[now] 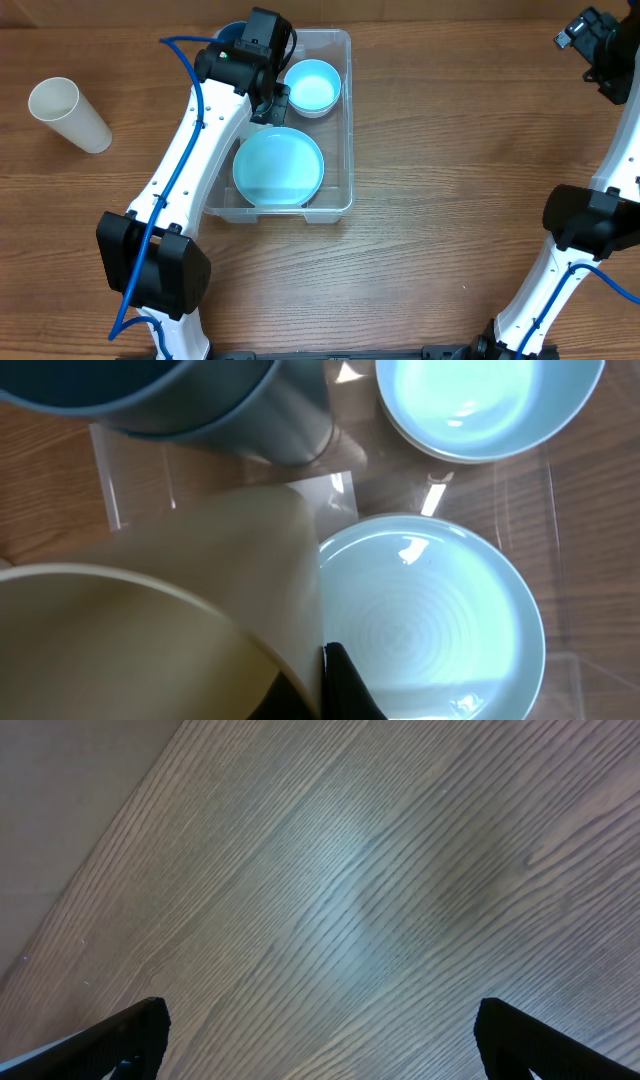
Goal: Pack container
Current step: 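Carry the cream cup over the container's left side, then lower the cream cup into the container beside the blue cups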
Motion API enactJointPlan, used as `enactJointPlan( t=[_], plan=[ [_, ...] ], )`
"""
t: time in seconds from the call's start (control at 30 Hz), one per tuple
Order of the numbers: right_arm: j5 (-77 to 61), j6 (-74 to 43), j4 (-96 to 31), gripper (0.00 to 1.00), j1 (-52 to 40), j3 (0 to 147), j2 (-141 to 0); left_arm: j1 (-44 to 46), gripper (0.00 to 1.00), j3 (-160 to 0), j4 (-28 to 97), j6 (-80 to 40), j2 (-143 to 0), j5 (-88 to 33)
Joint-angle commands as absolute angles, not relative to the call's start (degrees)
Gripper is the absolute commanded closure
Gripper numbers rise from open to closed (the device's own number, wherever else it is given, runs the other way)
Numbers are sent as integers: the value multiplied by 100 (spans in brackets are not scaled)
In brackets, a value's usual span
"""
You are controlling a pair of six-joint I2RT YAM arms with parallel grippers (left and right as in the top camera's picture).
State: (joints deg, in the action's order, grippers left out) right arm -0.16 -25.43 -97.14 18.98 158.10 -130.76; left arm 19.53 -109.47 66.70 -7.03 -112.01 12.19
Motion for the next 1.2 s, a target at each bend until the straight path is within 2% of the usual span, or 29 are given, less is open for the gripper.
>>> enactJointPlan(
  t=[0.0, 0.43, 1.13, 1.17],
  plan=[
    [-5, -2547, -9699, 0, 1883, 15937, -12849, 1955, 96, -11034, 6549, -947, -11255, 1761],
    [-5, -2547, -9701, 0, 1883, 15937, -12849, 1955, 96, -10733, 6377, -943, -11286, 1793],
    [-5, -2547, -9699, 0, 1883, 15937, -12849, 1953, 96, -9996, 6567, -945, -11310, 1041],
    [-5, -2547, -9699, 0, 1883, 15937, -12849, 1953, 94, -10018, 6571, -943, -11310, 1044]
  ],
)
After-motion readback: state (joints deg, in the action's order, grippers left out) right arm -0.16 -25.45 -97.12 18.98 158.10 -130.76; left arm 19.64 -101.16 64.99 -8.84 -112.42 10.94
